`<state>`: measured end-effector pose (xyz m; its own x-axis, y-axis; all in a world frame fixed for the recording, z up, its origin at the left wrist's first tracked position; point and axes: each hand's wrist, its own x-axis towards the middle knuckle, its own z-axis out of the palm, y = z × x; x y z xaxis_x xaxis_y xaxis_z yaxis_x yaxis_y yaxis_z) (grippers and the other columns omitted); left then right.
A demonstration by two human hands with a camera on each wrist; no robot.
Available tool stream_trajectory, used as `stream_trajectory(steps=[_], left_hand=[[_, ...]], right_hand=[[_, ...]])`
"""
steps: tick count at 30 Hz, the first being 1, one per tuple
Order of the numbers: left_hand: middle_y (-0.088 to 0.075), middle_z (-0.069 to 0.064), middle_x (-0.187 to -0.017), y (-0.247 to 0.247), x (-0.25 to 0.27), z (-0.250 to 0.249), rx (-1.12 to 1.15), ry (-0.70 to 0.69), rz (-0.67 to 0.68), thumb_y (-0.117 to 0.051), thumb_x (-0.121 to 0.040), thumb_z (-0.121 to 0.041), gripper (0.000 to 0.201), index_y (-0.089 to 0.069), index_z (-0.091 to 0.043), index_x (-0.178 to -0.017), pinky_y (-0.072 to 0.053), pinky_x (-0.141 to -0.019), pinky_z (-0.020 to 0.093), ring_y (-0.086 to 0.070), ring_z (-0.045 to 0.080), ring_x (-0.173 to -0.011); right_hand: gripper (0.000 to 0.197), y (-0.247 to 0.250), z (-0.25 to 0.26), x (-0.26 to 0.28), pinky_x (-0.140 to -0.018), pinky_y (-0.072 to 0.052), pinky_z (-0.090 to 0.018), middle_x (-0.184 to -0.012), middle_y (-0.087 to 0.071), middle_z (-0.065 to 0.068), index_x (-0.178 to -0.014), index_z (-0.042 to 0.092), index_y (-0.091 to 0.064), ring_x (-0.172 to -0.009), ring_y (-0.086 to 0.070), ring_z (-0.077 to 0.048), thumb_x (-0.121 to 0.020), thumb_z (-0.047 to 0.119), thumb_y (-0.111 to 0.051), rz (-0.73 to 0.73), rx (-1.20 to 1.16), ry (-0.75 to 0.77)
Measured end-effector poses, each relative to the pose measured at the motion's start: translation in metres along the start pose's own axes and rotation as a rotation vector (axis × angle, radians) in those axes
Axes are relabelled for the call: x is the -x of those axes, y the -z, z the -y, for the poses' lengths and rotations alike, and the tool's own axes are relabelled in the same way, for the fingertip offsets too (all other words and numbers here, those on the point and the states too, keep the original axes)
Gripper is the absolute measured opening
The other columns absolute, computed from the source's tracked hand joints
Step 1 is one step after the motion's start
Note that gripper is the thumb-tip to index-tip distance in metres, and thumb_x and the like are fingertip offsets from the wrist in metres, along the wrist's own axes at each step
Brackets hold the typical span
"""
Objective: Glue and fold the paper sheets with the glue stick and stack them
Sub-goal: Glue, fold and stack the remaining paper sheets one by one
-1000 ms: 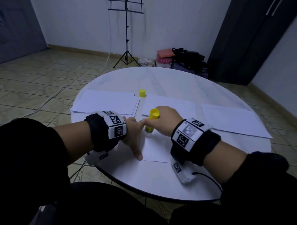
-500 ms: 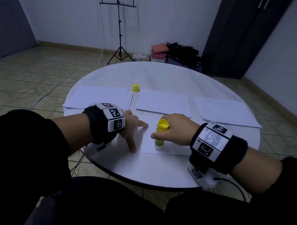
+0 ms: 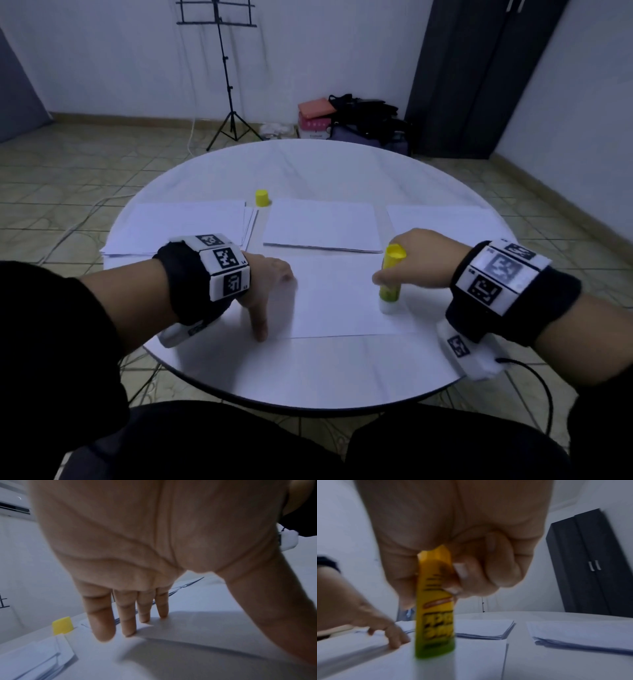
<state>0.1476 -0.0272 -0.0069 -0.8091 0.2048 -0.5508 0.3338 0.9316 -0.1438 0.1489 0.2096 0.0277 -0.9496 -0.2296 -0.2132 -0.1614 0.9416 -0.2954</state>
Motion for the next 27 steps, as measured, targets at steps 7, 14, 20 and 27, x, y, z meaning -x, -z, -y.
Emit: stream_trajectory(steps=[7, 14, 20, 27], left_hand=[[-0.018, -0.005, -0.151, 0.009, -0.004, -0.012, -0.118, 0.018, 0.087, -0.086, -0.055, -0.053, 0.124, 0.0, -0.056, -0.144, -0.034, -0.108, 0.045, -0.028, 0.023, -0.137], [-0.021, -0.004, -0.148, 0.009, -0.005, -0.013, -0.135, 0.024, 0.079, -0.086, -0.054, -0.053, 0.123, -0.002, -0.056, -0.144, -0.035, -0.107, 0.046, -0.029, 0.023, -0.135], [-0.022, -0.003, -0.147, 0.008, -0.006, -0.014, -0.14, 0.032, 0.077, -0.086, -0.054, -0.051, 0.123, -0.002, -0.055, -0.144, -0.036, -0.107, 0.045, -0.03, 0.022, -0.135], [-0.018, -0.004, -0.15, 0.008, -0.005, -0.013, -0.132, 0.034, 0.084, -0.086, -0.054, -0.052, 0.124, 0.0, -0.055, -0.144, -0.036, -0.108, 0.044, -0.031, 0.023, -0.136]], right_hand=[[0.041, 0.006, -0.005, -0.042, -0.053, -0.031, -0.028, -0.071, -0.045, -0.002, -0.069, 0.012, -0.044, -0.072, -0.047, -0.021, -0.082, 0.044, -0.065, -0.173, -0.045, -0.133], [0.041, -0.001, -0.008, -0.03, -0.053, -0.031, -0.025, -0.072, -0.046, -0.001, -0.069, 0.013, -0.043, -0.062, -0.043, -0.014, -0.08, 0.044, -0.067, -0.108, -0.034, -0.114], [0.036, -0.002, -0.013, 0.004, -0.059, -0.036, -0.027, -0.08, -0.053, -0.004, -0.083, 0.008, -0.056, -0.072, -0.05, -0.018, -0.079, 0.042, -0.069, -0.025, -0.042, -0.088], [0.022, 0.003, -0.032, 0.027, -0.048, -0.036, -0.022, -0.07, -0.065, -0.003, -0.089, 0.012, -0.066, -0.056, -0.06, -0.014, -0.073, 0.024, -0.076, 0.063, -0.371, -0.106]])
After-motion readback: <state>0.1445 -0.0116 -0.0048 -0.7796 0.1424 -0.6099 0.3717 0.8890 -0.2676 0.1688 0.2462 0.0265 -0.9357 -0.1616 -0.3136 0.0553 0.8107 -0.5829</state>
